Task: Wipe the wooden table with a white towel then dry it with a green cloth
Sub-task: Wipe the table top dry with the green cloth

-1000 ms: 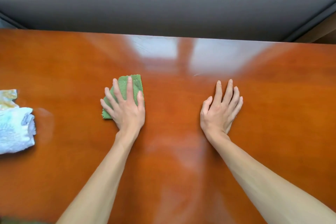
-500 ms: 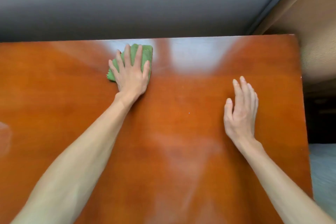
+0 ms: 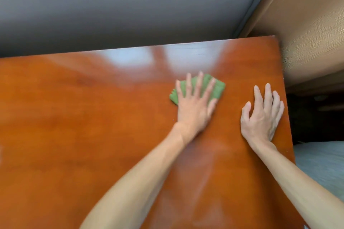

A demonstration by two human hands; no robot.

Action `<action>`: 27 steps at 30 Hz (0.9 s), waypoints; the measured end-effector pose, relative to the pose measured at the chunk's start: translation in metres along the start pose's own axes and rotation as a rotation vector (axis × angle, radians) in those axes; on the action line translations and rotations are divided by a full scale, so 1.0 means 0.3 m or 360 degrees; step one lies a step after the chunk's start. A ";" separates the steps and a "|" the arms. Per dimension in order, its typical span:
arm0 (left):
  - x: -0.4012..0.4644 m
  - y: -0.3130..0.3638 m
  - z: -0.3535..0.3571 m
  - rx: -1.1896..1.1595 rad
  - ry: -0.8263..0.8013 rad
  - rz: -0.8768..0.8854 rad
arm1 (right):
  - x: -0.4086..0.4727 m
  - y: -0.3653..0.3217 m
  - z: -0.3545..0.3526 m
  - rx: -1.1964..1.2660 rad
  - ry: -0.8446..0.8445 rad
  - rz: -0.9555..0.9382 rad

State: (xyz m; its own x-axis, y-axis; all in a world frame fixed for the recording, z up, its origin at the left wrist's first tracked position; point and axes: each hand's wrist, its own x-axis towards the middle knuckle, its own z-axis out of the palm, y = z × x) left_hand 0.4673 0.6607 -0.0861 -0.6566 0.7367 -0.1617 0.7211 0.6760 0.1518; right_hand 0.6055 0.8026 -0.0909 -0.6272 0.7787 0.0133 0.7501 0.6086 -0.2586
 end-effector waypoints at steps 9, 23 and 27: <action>-0.138 -0.408 -0.025 -0.0002 0.0076 -0.0418 | 0.002 -0.002 -0.001 0.0036 0.0029 0.0003; 0.076 -0.096 -0.025 -0.0058 0.0069 -0.0534 | 0.002 0.001 0.007 -0.0004 0.0058 -0.0022; -0.083 0.191 0.039 -0.0042 -0.0008 -0.0130 | 0.002 -0.001 0.004 0.0024 0.0093 -0.0047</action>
State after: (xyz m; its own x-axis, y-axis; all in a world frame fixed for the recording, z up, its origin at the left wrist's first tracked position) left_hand 0.5276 0.6810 -0.0847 -0.7121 0.6788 -0.1792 0.6587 0.7344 0.1638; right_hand 0.6047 0.8028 -0.0919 -0.6353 0.7683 0.0775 0.7280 0.6294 -0.2717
